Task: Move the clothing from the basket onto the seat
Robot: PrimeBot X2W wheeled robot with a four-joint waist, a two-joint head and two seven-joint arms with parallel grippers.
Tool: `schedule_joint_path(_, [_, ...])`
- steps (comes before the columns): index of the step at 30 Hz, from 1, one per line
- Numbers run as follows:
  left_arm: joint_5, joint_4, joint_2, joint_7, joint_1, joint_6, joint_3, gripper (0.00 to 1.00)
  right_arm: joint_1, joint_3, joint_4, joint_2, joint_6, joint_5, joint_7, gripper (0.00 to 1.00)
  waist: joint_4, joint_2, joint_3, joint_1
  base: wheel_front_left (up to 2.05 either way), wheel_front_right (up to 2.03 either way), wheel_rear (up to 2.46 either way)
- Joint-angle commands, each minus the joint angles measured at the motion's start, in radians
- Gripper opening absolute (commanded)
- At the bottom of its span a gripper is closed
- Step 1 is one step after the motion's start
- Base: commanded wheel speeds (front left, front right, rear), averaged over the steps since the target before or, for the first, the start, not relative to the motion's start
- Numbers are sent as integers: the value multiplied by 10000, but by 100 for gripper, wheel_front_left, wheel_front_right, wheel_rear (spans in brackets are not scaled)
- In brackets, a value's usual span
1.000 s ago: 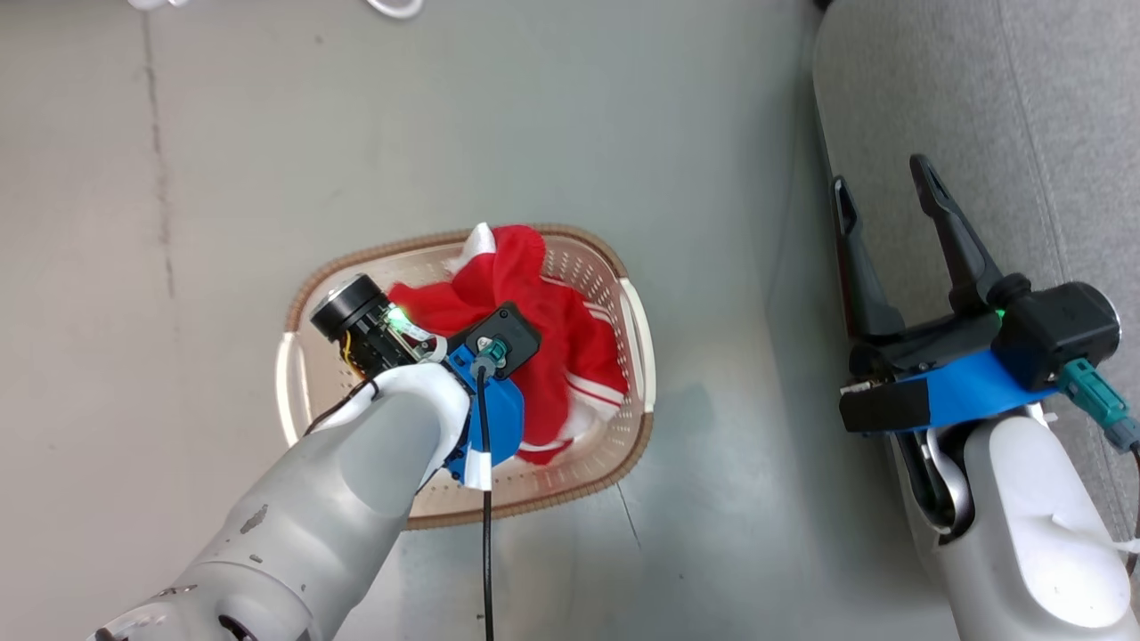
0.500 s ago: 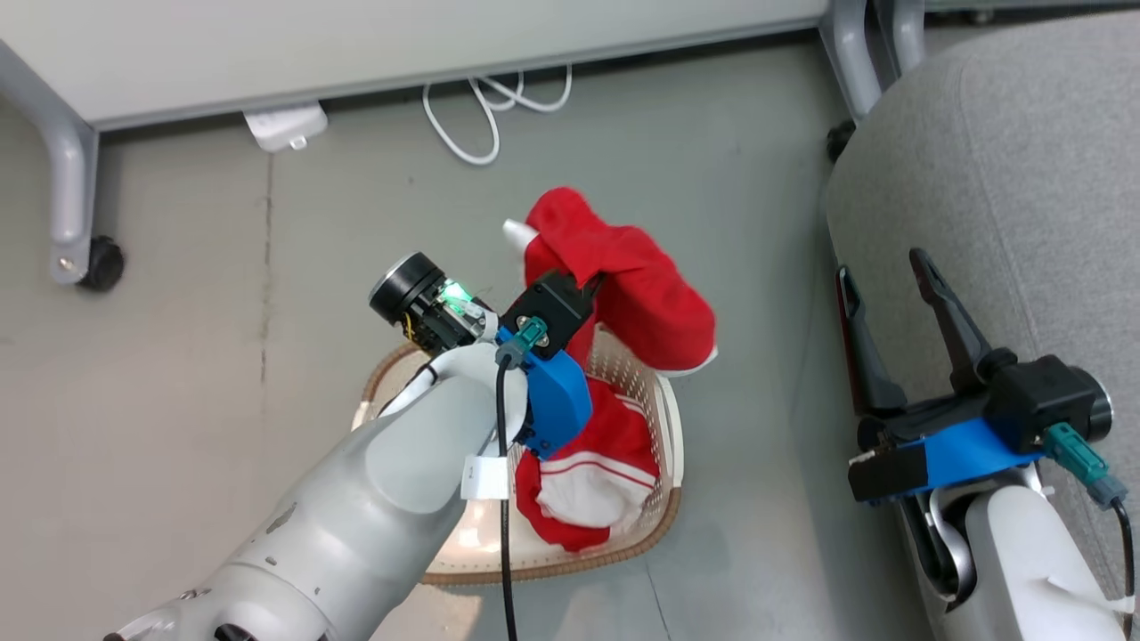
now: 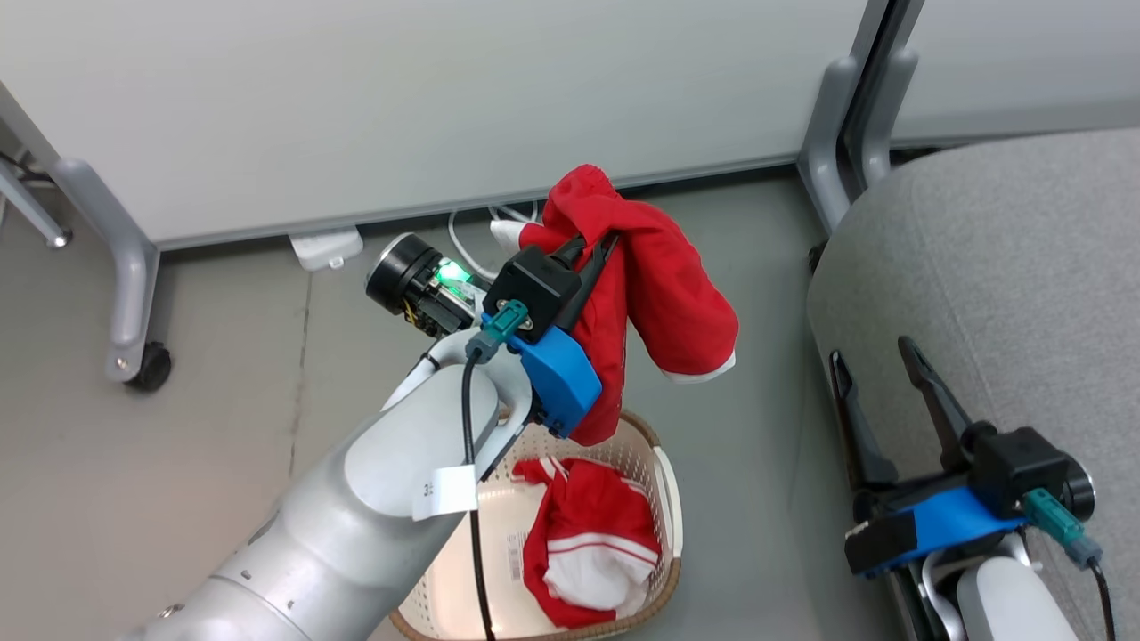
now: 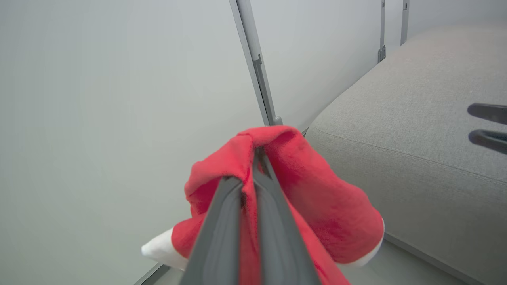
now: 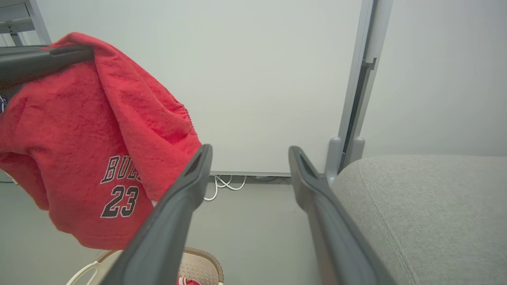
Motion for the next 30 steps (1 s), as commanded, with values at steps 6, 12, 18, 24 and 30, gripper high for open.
schedule_joint_path(6, [-24, -569, 110, -50, 356, 97, 403, 0, 654, -94, 106, 86, 3, -117, -42, 100, 27, -1, -936, 2, 0, 0, 0])
schedule_joint_path(12, [-94, -761, 120, -50, 564, 57, 578, 0, 998, -134, 143, 148, 3, -127, -42, 100, 79, -1, -1412, 2, 0, 0, 0])
schedule_joint_path(18, [-48, -828, 153, -50, 608, 49, 596, 0, 1051, -79, 18, 190, 3, -147, -42, 100, 120, -1, -1527, 2, 0, 0, 0])
schedule_joint_path(24, [-30, -848, 170, -51, 648, 52, 615, 0, 708, 331, -166, 131, 1, -240, -42, 100, 152, -1, -1514, 2, 0, 0, 0])
schedule_joint_path(30, [-7, -864, 124, -51, 695, 108, 572, 0, -147, 1432, -364, -177, 3, -252, -42, 100, 139, -1, -1396, 2, 0, 0, 0])
